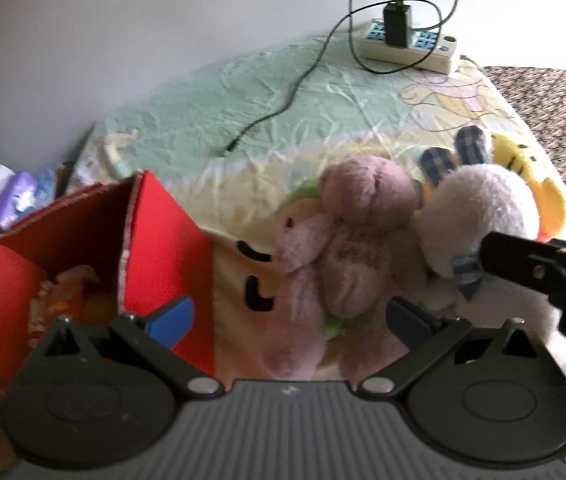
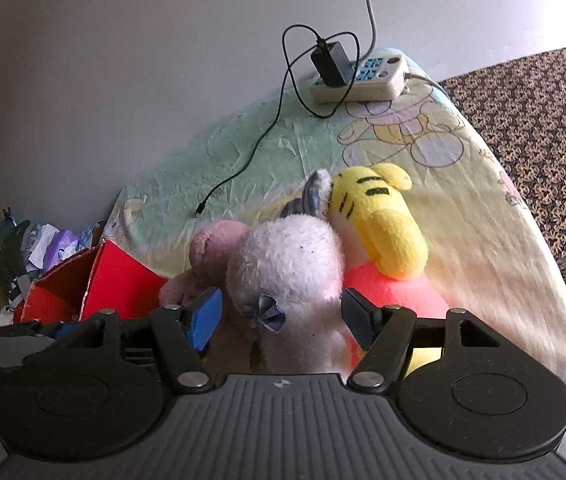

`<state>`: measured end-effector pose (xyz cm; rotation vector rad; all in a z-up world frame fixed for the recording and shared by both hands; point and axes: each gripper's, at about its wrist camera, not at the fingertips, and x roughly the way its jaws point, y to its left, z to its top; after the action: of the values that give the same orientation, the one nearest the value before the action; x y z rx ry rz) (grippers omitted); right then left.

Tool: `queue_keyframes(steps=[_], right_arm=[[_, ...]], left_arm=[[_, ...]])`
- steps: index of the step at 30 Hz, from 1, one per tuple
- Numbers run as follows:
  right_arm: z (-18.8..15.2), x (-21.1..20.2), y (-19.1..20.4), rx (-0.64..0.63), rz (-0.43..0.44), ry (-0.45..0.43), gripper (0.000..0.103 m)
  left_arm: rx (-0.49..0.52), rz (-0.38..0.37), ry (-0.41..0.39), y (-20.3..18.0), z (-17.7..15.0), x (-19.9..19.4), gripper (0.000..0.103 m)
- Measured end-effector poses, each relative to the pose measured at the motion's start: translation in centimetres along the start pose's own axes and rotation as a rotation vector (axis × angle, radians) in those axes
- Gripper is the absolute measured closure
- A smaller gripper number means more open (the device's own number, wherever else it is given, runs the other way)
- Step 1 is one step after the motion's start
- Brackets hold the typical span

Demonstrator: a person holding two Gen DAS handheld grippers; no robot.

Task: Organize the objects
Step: 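Close the right gripper on the white bunny's body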

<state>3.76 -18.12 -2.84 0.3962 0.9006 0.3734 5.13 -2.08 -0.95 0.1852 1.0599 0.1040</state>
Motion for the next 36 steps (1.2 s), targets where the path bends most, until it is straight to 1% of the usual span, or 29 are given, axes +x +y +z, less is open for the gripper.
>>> queue_keyframes(steps=[4, 7, 10, 14, 16, 18, 21, 24, 26, 30, 32, 33, 34, 35, 36], right_arm=[[0.0, 0.2, -0.3, 0.01, 0.007, 0.005, 0.034], [0.0, 0.3, -0.5, 0.018, 0.008, 0.007, 0.034], [0.1, 0.5, -0.8, 0.034, 0.017, 0.002, 0.034], [0.2, 1.4, -1.0, 0.027, 0.025, 0.027, 0.033], [0.2, 1.7, -1.2, 0.035, 0.046, 0.037, 0.033], [0.2, 2.0, -1.4, 0.053, 0.071, 0.051, 0.033], [0.3, 2.2, -1.8, 0.076, 0.086, 0.059, 0.037], [0.4, 2.2, -2.3, 0.107, 0.105, 0.061, 0.042], [0.4, 2.0, -2.5, 0.113, 0.112, 0.06, 0.046], [0.4, 1.5, -2.5, 0.117, 0.12, 0.051, 0.049], [0.4, 1.4, -2.7, 0.131, 0.131, 0.049, 0.05], [0.3, 1.2, -2.7, 0.139, 0.138, 0.049, 0.051], [0.3, 1.1, -2.7, 0.144, 0.143, 0.048, 0.051], [0.2, 1.0, -2.7, 0.147, 0.15, 0.046, 0.051], [0.1, 0.8, -2.6, 0.149, 0.155, 0.043, 0.052]], left_arm=[[-0.03, -0.14, 0.013, 0.3, -0.2, 0.4, 0.0], [-0.057, -0.227, 0.008, 0.4, -0.4, 0.6, 0.0], [-0.073, -0.284, 0.017, 0.5, -0.4, 0.9, 0.0], [-0.089, -0.361, 0.017, 0.4, -0.3, 0.9, 0.0], [-0.065, -0.369, 0.012, -0.3, -0.3, 0.9, 0.0], [-0.018, -0.349, 0.005, -1.5, -0.4, 1.0, 0.001], [0.021, -0.352, -0.012, -2.5, -0.4, 0.9, 0.002], [0.043, -0.356, -0.041, -3.0, -0.3, 0.6, 0.006], [0.051, -0.379, -0.044, -3.1, -0.2, 0.6, 0.014], [0.056, -0.429, -0.049, -3.0, -0.2, 0.4, 0.026], [0.066, -0.454, -0.058, -3.0, -0.3, 0.0, 0.039], [0.069, -0.468, -0.063, -3.0, -0.3, -0.2, 0.043], [0.075, -0.484, -0.068, -2.9, -0.4, -0.5, 0.051], [0.078, -0.494, -0.072, -2.8, -0.5, -0.7, 0.056], [0.08, -0.497, -0.078, -2.8, -0.7, -0.9, 0.057]])
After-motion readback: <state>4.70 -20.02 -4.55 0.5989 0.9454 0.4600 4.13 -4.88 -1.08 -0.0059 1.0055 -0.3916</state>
